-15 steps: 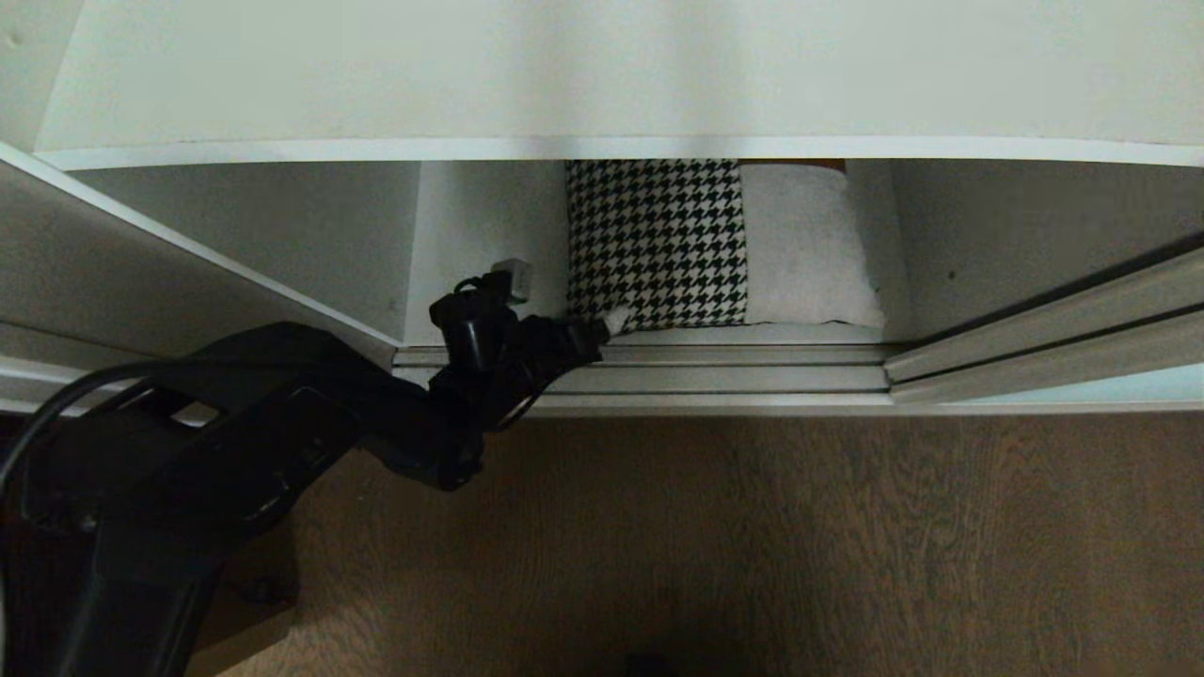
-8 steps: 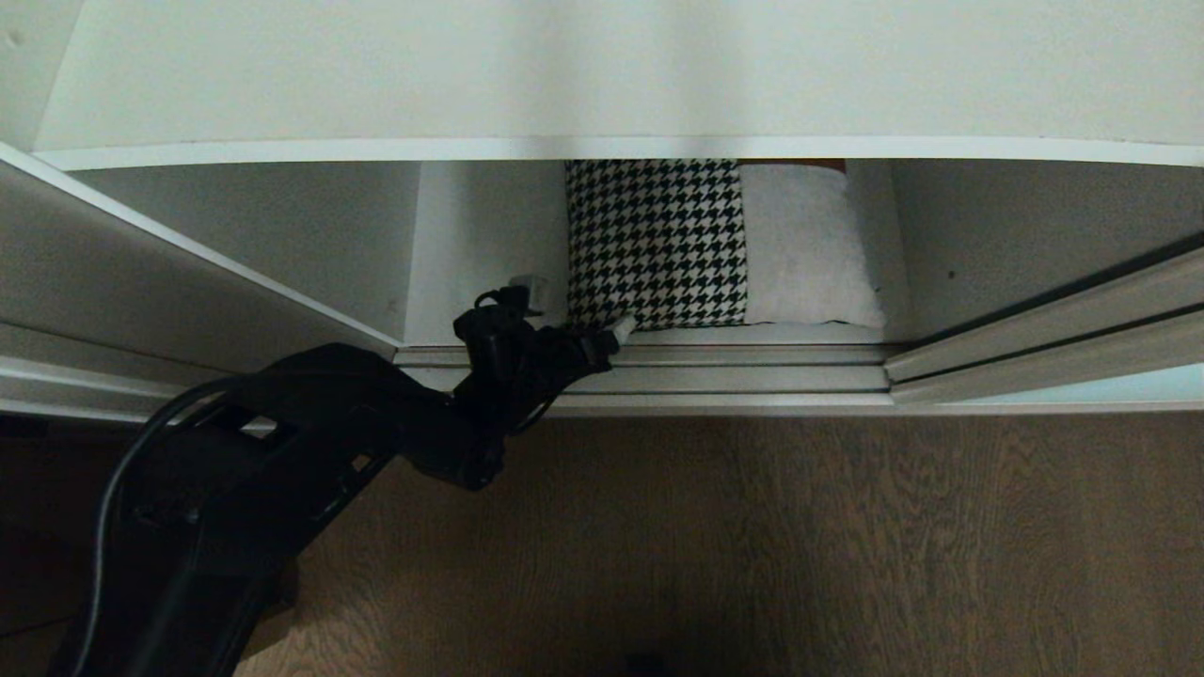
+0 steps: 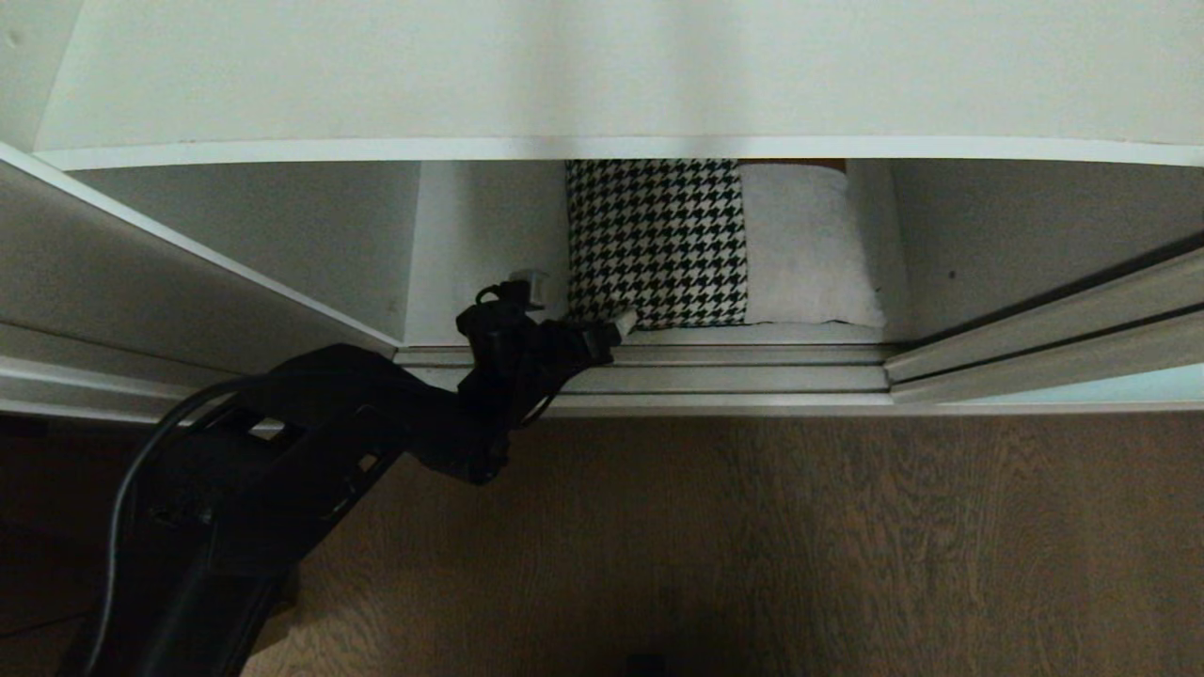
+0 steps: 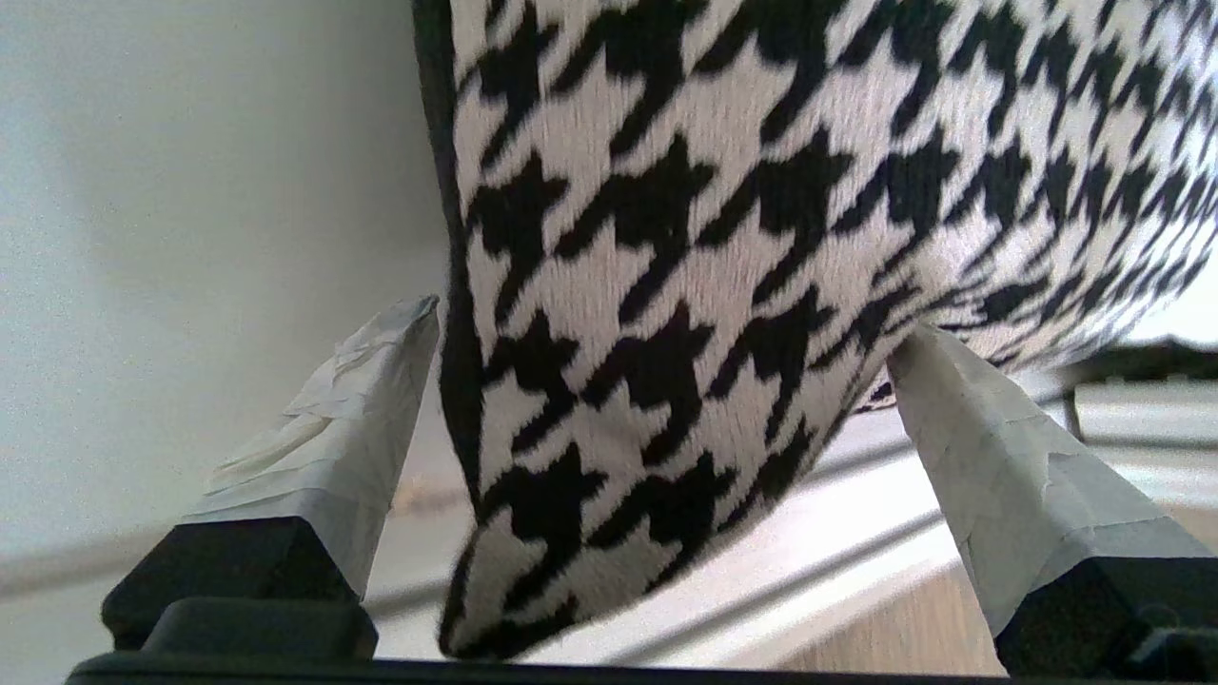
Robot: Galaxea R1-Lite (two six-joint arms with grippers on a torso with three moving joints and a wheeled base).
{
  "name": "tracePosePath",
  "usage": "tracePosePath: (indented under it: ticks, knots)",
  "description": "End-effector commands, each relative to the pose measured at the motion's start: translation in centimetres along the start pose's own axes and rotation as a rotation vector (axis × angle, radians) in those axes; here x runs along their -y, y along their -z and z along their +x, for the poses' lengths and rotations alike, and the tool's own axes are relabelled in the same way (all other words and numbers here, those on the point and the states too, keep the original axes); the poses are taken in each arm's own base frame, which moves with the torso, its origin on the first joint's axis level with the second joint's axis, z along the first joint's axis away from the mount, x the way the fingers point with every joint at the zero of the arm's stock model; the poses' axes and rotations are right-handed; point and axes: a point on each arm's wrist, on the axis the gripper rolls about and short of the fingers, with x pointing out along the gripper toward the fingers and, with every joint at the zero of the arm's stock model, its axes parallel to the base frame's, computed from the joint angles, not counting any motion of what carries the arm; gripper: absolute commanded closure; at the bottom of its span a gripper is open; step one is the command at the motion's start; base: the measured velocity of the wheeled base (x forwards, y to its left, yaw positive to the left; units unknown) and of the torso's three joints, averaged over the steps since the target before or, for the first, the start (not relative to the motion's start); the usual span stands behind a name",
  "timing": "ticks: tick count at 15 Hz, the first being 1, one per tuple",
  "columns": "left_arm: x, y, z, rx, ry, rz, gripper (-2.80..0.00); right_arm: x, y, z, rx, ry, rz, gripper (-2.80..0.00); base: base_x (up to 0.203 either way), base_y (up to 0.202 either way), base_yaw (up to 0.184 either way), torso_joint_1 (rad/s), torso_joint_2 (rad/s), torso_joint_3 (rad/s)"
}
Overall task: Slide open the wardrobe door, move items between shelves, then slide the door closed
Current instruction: Place the pillow on the higher shelf
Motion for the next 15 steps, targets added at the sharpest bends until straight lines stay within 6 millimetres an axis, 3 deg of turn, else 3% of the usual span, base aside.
tracePosePath:
  ticks: [1, 8, 15]
  knots:
    - [0.3, -1.0, -0.1, 0.040, -0.006, 0.003, -2.80, 0.0, 0.0, 0.0, 0.001, 0.000, -0.001, 0.00, 0.000, 0.000, 0.000, 0.000, 0.00, 0.000]
    - [0.5, -1.8, -0.1, 0.058, -0.003, 0.006, -2.80, 0.0, 0.0, 0.0, 0.001, 0.000, 0.000, 0.00, 0.000, 0.000, 0.000, 0.000, 0.00, 0.000]
    - [0.4, -1.1, -1.1, 0.018, -0.017, -0.003, -2.80, 0.0, 0.0, 0.0, 0.001, 0.000, 0.000, 0.00, 0.000, 0.000, 0.000, 0.000, 0.00, 0.000]
